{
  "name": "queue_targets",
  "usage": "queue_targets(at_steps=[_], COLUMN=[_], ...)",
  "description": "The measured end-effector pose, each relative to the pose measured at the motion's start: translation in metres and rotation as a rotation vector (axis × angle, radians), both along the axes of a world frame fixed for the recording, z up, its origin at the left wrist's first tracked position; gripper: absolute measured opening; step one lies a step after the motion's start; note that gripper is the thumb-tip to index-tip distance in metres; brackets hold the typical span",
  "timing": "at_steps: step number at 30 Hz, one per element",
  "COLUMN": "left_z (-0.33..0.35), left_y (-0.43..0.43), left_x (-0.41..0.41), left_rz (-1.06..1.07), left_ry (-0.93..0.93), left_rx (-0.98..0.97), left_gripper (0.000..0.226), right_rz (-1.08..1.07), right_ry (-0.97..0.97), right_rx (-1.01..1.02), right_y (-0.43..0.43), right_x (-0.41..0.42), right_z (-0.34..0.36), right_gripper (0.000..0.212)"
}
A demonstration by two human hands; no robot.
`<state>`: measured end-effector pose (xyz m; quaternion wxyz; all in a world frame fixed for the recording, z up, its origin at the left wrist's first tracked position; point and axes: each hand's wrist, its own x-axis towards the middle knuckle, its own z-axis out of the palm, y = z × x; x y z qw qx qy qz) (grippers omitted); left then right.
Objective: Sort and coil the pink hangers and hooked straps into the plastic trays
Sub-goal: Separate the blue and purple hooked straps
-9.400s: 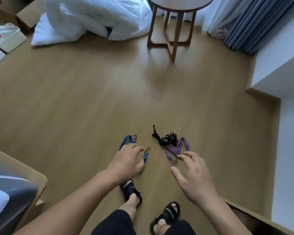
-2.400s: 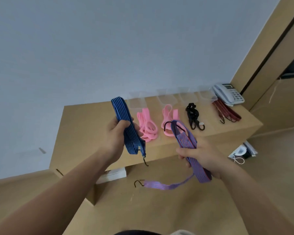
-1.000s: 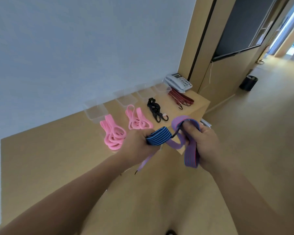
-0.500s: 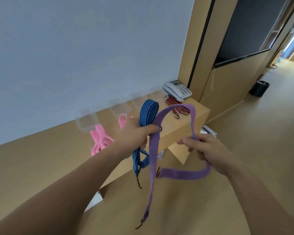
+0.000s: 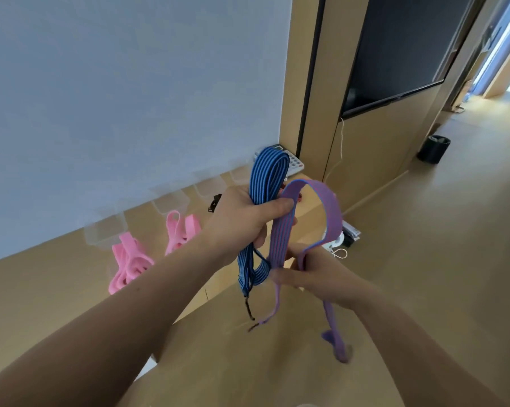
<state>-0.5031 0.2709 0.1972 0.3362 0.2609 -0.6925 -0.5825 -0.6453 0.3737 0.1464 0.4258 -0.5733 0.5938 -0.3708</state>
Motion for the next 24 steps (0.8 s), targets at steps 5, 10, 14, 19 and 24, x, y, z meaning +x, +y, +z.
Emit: queue_targets(at_steps=[5, 10, 14, 19, 24], left_z=[0.003, -0.03, -0.072, -0.088, -0.083], left_y=[-0.001, -0.014, -0.017, -0.036, -0.064], left_x=[-0.028, -0.042, -0.051, -0.071, -0.094], left_rz=[-0.001, -0.031, -0.145, -0.249, -0.222], left_ry=[0.015, -0.157, -0.206, -0.195, -0.209], left_rx=[-0.055, -0.03, 0.076, 0.225, 0.146], left_gripper=[0.023, 0.026, 0.026, 0.027, 0.026], right_rz=[-0.118, -0.443, -0.534, -0.535, -0.479], right_ry=[0.055, -0.156, -0.556, -0.652, -0.51], right_rx=[-0.022, -0.034, -0.103, -0.089, -0.15], right_y=[-0.003, -0.019, -0.039, -0.058, -0.076], right_x=[-0.017, -0.035, -0.041, -0.054, -0.076], right_z=[-0.013, -0.008, 0.0, 0.011, 0.011], right_gripper=[0.047, 0.038, 0.036, 0.019, 0.024])
